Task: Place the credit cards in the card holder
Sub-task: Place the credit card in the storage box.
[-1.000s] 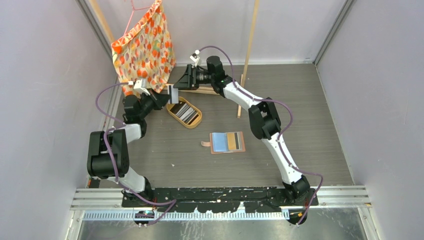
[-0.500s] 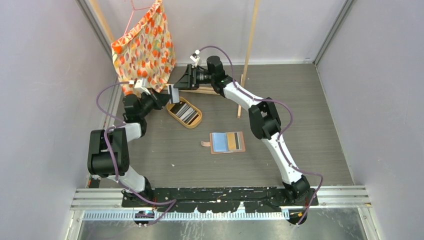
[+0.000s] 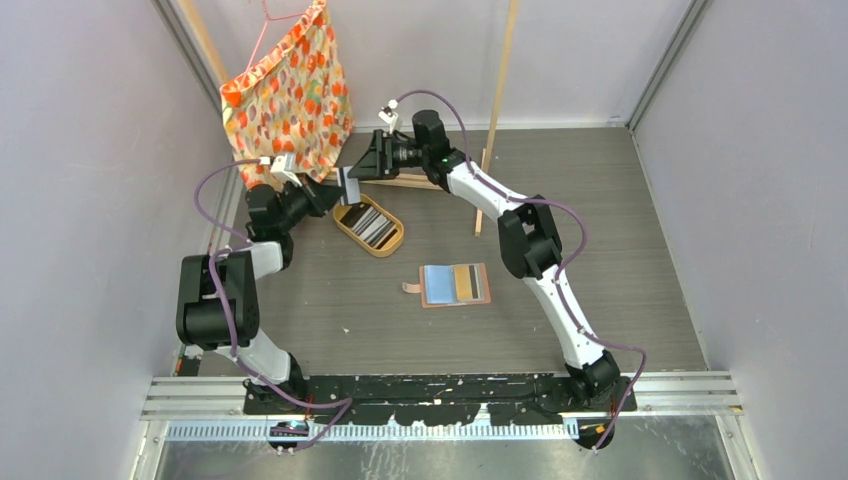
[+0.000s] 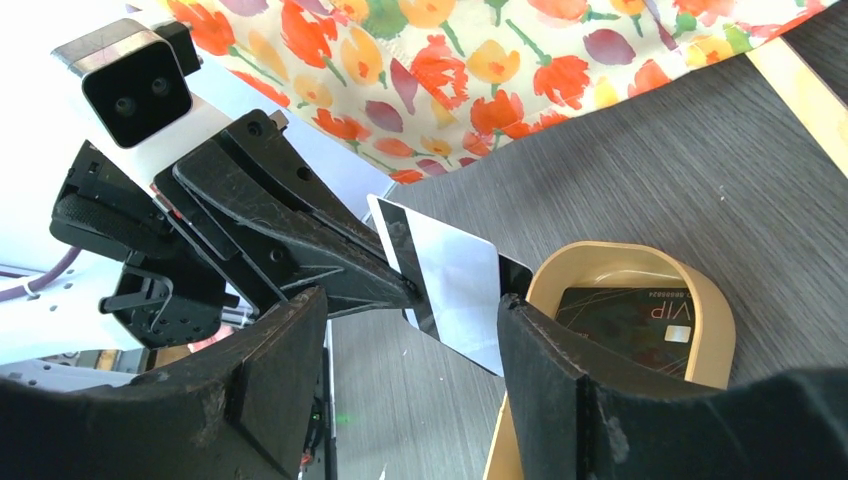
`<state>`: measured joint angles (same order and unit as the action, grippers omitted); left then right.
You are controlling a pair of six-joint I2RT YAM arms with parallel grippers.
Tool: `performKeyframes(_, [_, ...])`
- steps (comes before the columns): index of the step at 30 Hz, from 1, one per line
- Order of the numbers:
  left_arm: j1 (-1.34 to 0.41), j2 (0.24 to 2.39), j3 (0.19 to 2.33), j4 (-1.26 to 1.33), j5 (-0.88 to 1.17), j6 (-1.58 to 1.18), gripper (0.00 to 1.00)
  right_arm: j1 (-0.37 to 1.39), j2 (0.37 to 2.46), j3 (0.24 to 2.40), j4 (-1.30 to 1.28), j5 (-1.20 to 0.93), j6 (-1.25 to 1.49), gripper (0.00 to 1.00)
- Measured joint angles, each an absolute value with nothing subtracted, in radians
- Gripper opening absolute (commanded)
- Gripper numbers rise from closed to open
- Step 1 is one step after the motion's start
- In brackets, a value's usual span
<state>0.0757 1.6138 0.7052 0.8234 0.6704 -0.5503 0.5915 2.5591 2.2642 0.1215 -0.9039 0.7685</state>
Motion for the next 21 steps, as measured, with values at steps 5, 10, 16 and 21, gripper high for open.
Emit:
performKeyframes(5, [0.075,1.616,0.707,0.825,0.676,-0.552,0.00,0.591,2.559,2.307,0.042,-0.907,0.706,0.70])
performKeyframes(10, [0.085,1.619,0.707,0.843,0.689,-0.589,0.00,0.584,2.559,2.331,-0.041,-0.935,0.619,0.70])
performKeyframes(16, [0.106,1.636,0.706,0.902,0.713,-0.645,0.00,0.574,2.559,2.336,-0.159,-0.958,0.503,0.69])
performKeyframes(21, [0.129,1.651,0.706,0.959,0.741,-0.703,0.00,0.562,2.556,2.350,-0.219,-0.963,0.446,0.67])
